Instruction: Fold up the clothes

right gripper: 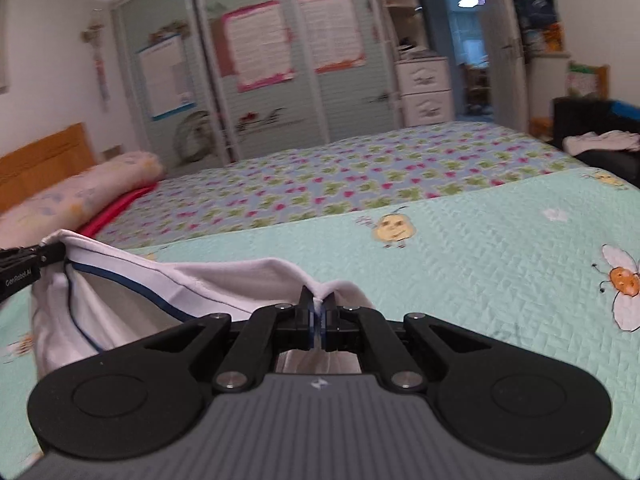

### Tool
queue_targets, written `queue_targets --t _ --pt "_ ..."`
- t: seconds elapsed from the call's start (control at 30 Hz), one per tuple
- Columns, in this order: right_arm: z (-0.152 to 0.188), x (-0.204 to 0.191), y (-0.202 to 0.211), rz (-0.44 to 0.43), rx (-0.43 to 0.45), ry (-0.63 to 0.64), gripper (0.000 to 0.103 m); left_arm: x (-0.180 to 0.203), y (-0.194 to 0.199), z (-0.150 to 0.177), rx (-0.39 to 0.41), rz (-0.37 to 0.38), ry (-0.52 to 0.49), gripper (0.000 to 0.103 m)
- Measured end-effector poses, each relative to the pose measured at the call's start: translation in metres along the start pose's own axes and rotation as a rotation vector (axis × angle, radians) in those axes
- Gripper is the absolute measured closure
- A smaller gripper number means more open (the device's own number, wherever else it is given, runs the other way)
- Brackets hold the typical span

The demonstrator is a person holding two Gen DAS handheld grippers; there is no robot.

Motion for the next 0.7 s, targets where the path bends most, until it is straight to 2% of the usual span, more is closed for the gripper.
queue_targets --t 0.03,0.07,0.1,0.13,0.2,0.27,0.3,0.43,0.5,0.57,0.7 --pt "0.0 0.0 -0.013 0.024 -0.009 -0.001 0.101 0.0 -0.015 0.008 -0.084 0.011 0.031 0.086" --pt "-0.001 0.0 -0.026 0.048 -0.018 -0.002 0.096 0.001 -0.029 0.017 -0.167 0.022 0.063 0.078" --pt "-0.001 -0.001 -0.039 0.073 -0.027 -0.003 0.096 -0.004 -0.037 0.028 -0.23 0.044 0.132 0.072" --pt "0.004 0.003 -0.046 0.062 -0.06 -0.018 0.092 -0.011 -0.039 0.04 -0.26 0.071 0.203 0.071" --pt "0.018 0.013 -0.05 0.026 -0.11 -0.064 0.083 -0.02 -0.034 0.062 -0.284 0.11 0.261 0.071" --pt "0.031 0.021 -0.04 -0.004 -0.118 -0.104 0.073 -0.018 -0.02 0.079 -0.304 0.079 0.191 0.071" --pt "0.038 0.024 -0.033 -0.018 -0.121 -0.112 0.072 -0.016 -0.012 0.087 -0.316 0.052 0.144 0.071" --pt "0.074 0.02 0.008 -0.084 -0.137 -0.117 0.072 -0.011 0.04 0.114 -0.318 0.066 0.078 0.066" --pt "0.092 0.014 0.029 -0.118 -0.144 -0.112 0.07 -0.009 0.064 0.123 -0.324 0.097 0.086 0.064" --pt "0.111 0.007 0.053 -0.134 -0.156 -0.108 0.063 -0.006 0.084 0.132 -0.333 0.112 0.093 0.062" --pt "0.147 0.001 0.096 -0.148 -0.188 -0.123 0.057 -0.001 0.119 0.147 -0.354 0.14 0.108 0.058"
Point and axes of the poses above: each gripper's, at about its wrist camera, not at the fingertips, and y roughly against the way its jaws point, x to its right, z to its underside, the point moved 5 cm from there along -y, roughly the way its jaws point, and after that the axes turned 11 degrees about -x, right-handed, at the moved point
